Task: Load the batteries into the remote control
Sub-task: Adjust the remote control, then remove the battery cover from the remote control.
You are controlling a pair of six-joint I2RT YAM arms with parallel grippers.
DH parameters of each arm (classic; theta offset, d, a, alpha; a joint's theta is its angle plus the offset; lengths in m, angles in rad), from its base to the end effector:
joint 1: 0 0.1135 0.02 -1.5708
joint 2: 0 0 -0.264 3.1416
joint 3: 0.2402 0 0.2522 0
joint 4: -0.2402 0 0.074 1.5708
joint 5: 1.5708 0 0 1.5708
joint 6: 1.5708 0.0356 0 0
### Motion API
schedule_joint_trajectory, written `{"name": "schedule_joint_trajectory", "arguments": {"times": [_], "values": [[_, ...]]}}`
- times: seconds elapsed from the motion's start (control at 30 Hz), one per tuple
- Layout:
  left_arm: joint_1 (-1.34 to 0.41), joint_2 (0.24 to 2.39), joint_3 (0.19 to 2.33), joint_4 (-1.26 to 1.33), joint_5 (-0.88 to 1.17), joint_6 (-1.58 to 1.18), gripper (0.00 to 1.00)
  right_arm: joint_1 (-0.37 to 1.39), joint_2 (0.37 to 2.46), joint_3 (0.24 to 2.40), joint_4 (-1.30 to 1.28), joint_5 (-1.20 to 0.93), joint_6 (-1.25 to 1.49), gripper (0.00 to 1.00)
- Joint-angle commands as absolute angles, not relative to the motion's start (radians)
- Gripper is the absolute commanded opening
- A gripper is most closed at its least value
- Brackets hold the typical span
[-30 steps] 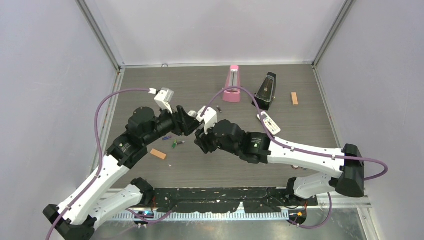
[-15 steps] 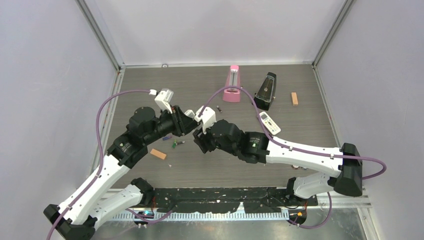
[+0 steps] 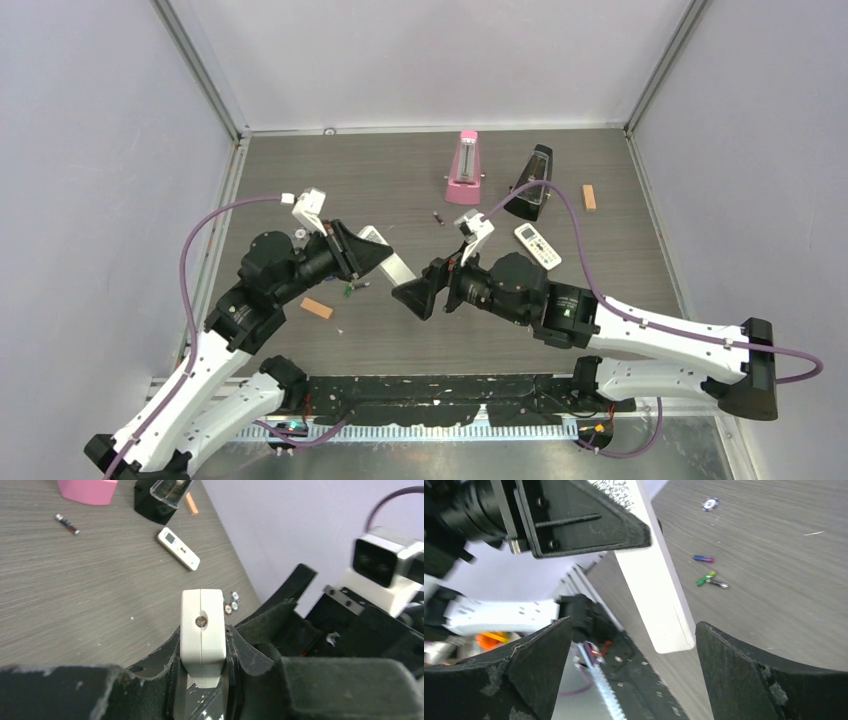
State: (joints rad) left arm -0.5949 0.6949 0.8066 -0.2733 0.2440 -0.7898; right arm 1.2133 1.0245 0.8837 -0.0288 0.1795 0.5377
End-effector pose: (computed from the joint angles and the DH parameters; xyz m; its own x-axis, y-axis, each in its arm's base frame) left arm 0.1286 -0.0974 0.3520 -0.6203 -0.4124 -0.6672 0.4272 0.5357 -0.7283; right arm 0.0904 0.2238 0.3457 -0.4913 0.1250 -0.8620 -0.7085 0.5183 0.4789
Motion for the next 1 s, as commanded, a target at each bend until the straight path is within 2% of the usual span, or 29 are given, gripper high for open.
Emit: {"name": "schedule_joint_trajectory", "arguments": {"times": [0.0, 0.33, 0.4, 0.5, 0.8, 0.97], "values": [[-0.588, 0.635, 0.802, -0.131, 0.282, -0.899, 0.00, 1.212, 0.997, 0.858, 0.090, 0.192, 0.828, 0.99], [-0.587, 0.548, 0.785, -0.071, 0.256, -1.066, 0.00, 1.215, 0.939, 0.724, 0.285, 0.322, 1.085, 0.94], [-0.586, 0.530, 0.776, -0.060, 0.244, -1.087, 0.00, 1.216, 0.930, 0.703, 0.349, 0.336, 1.092, 0.90], [-0.587, 0.514, 0.760, -0.008, 0.257, -1.108, 0.00, 1.215, 0.930, 0.698, 0.423, 0.316, 1.095, 0.85], [-0.587, 0.491, 0.722, 0.056, 0.271, -1.183, 0.00, 1.216, 0.993, 0.763, 0.451, 0.234, 1.097, 0.81], [-0.586, 0.484, 0.717, 0.056, 0.272, -1.196, 0.00, 1.216, 1.020, 0.773, 0.484, 0.229, 1.118, 0.68]]}}
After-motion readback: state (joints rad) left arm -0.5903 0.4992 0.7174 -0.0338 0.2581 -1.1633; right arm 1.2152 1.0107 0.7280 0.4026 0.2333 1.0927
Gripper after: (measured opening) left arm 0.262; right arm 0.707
